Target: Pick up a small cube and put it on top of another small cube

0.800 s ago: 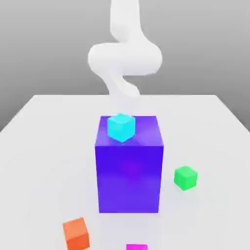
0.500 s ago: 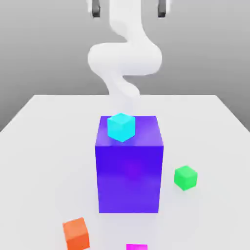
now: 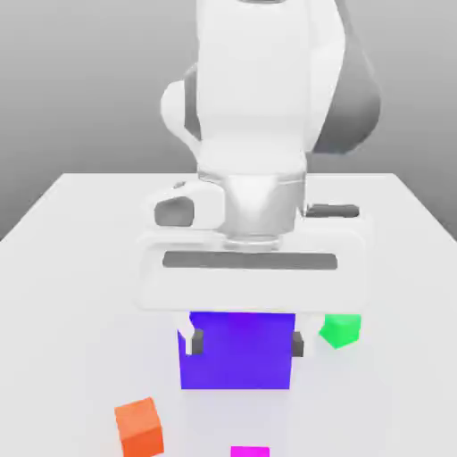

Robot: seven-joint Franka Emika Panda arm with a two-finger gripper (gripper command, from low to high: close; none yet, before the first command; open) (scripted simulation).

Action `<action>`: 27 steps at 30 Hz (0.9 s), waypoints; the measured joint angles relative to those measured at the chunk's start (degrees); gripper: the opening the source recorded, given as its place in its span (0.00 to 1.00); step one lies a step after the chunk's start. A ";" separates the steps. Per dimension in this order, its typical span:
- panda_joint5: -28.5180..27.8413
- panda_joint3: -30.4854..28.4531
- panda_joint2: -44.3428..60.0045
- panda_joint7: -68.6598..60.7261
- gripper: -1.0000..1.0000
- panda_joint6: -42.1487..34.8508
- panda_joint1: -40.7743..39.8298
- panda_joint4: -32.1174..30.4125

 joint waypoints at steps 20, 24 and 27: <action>0.00 -0.03 15.52 0.60 0.00 6.35 0.48 1.12; 1.46 3.96 8.92 -3.14 0.00 4.17 1.63 -0.34; 4.29 8.43 3.16 -7.69 0.00 4.25 2.92 -5.77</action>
